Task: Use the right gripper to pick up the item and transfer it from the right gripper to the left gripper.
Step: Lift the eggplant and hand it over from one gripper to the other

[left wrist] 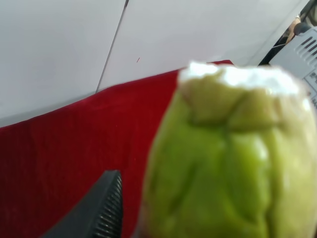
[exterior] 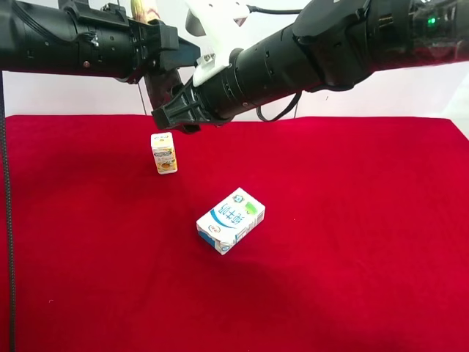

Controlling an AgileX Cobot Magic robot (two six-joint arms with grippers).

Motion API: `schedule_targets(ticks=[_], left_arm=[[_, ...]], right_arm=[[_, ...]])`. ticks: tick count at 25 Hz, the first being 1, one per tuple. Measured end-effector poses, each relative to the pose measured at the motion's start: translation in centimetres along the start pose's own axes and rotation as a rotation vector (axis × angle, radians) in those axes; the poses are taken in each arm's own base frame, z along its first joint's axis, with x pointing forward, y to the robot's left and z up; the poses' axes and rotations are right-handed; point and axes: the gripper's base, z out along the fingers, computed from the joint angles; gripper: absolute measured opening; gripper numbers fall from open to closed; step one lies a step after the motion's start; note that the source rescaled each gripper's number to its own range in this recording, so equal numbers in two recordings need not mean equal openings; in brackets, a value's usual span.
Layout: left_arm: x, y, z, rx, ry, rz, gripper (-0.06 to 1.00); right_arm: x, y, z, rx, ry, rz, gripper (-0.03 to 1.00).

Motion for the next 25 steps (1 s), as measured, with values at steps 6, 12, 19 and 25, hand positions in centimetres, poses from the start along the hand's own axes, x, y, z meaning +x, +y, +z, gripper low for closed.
schedule_targets(ticks=[6, 12, 19, 25], left_arm=[[0.0, 0.0, 0.0, -0.001, -0.001, 0.004, 0.01], [0.0, 0.0, 0.0, -0.001, -0.002, 0.005, 0.01], [-0.1, 0.2, 0.0, -0.021, -0.002, 0.015, 0.01], [-0.3, 0.5, -0.3, -0.064, -0.010, 0.029, 0.01]], right_arm=[[-0.1, 0.0, 0.0, 0.010, -0.013, 0.013, 0.00], [-0.1, 0.0, 0.0, 0.009, -0.015, 0.017, 0.00], [-0.1, -0.1, -0.1, 0.013, -0.011, 0.006, 0.60], [-0.7, 0.8, -1.8, -0.041, 0.015, 0.008, 0.98]])
